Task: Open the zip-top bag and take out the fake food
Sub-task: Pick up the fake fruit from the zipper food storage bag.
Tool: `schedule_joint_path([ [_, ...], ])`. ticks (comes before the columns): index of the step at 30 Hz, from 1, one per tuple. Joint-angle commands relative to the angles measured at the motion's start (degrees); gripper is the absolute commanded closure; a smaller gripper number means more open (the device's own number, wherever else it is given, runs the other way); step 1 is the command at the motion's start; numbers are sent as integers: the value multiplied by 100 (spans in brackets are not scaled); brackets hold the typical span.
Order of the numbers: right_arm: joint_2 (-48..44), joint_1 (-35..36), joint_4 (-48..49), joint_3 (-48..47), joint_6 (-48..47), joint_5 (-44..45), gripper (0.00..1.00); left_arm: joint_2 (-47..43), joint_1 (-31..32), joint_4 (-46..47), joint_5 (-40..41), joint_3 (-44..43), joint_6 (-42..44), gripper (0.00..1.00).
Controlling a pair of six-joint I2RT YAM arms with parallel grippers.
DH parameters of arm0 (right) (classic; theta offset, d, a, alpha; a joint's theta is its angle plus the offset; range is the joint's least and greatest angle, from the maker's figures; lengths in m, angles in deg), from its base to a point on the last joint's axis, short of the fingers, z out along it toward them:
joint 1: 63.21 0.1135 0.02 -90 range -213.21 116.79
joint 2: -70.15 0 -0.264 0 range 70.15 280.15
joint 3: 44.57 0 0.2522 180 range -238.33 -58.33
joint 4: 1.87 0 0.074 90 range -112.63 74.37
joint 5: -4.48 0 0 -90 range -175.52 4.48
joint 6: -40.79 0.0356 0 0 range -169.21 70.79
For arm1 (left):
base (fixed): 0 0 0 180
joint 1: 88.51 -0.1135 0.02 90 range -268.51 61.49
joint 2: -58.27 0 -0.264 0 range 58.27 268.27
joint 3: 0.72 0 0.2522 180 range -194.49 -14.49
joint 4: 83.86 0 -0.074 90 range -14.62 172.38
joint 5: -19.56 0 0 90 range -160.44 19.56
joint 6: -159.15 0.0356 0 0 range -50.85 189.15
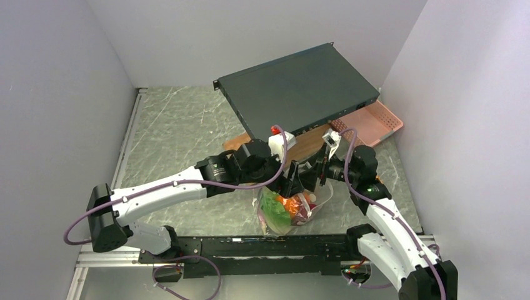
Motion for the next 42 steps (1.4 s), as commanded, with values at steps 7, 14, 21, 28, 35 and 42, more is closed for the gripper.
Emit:
schedule_joint_path([
  [7, -254, 56, -237, 34, -369, -73, 12, -18, 189, -334, 1471, -245, -37, 5],
  [14, -260, 55, -336, 57, -511, -107, 12, -140, 484, 30, 1948, -41, 202, 1],
  [21, -335, 79, -282, 147, -606, -574, 11, -367, 644, -107, 2670, -130, -103, 0],
  [28, -424, 135, -222, 204, -672, -930, 10, -387, 715, -418, 3035, -306, -555, 2],
  [35, -499, 198, -150, 263, -690, -1066, 7, -20, 785, -1000, 3312, -807, -944, 21],
  [42, -515, 210, -195, 270, -748, -949, 7, 389, 885, -1828, 3496, -1449, -788, 29],
])
